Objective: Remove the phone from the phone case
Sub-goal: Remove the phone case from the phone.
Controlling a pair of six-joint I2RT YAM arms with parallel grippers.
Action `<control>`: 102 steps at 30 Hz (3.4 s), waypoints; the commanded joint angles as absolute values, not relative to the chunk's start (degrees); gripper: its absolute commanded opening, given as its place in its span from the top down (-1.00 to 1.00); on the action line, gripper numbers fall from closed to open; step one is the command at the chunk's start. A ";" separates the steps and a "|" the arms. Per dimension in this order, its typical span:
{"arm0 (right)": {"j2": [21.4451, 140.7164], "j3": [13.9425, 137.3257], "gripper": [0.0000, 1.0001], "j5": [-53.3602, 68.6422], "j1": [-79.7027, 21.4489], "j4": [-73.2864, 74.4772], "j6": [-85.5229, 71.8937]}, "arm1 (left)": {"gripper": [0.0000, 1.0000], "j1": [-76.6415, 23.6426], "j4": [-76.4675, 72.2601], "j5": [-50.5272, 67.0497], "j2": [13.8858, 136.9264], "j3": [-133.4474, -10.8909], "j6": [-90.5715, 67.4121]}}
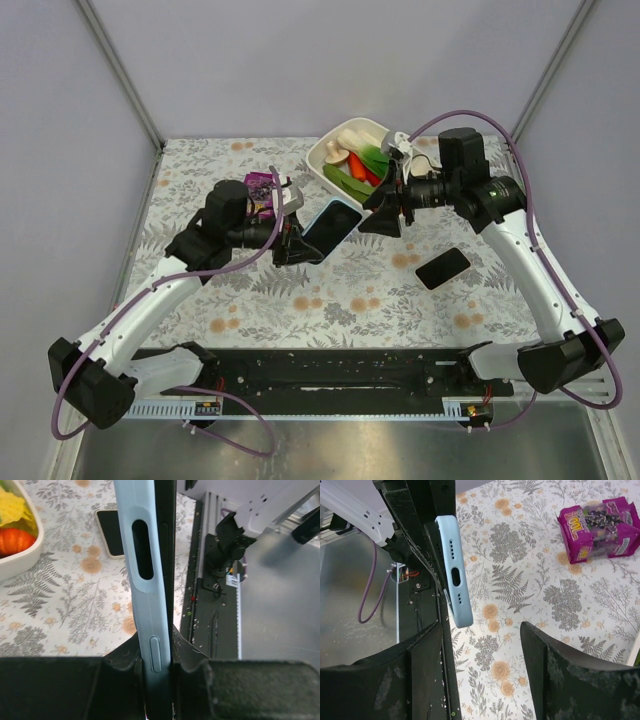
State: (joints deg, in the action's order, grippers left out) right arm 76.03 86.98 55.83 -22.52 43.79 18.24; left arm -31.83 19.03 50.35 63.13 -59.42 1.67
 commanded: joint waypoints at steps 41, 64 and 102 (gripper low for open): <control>75.76 85.60 0.33 72.24 -20.39 31.03 10.81 | 1.00 -29.97 9.49 60.03 61.61 -59.41 -2.20; 78.83 70.31 1.00 88.33 -25.57 -78.74 -83.57 | 1.00 -33.48 27.75 65.66 59.94 -59.15 26.08; 95.89 96.83 -0.95 80.18 -16.09 -46.18 -75.50 | 1.00 -26.11 16.00 56.34 62.31 -69.07 0.19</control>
State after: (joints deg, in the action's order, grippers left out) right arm 95.88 87.42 85.56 -17.41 -69.45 -91.46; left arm -27.70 22.55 57.17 62.35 -62.76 4.99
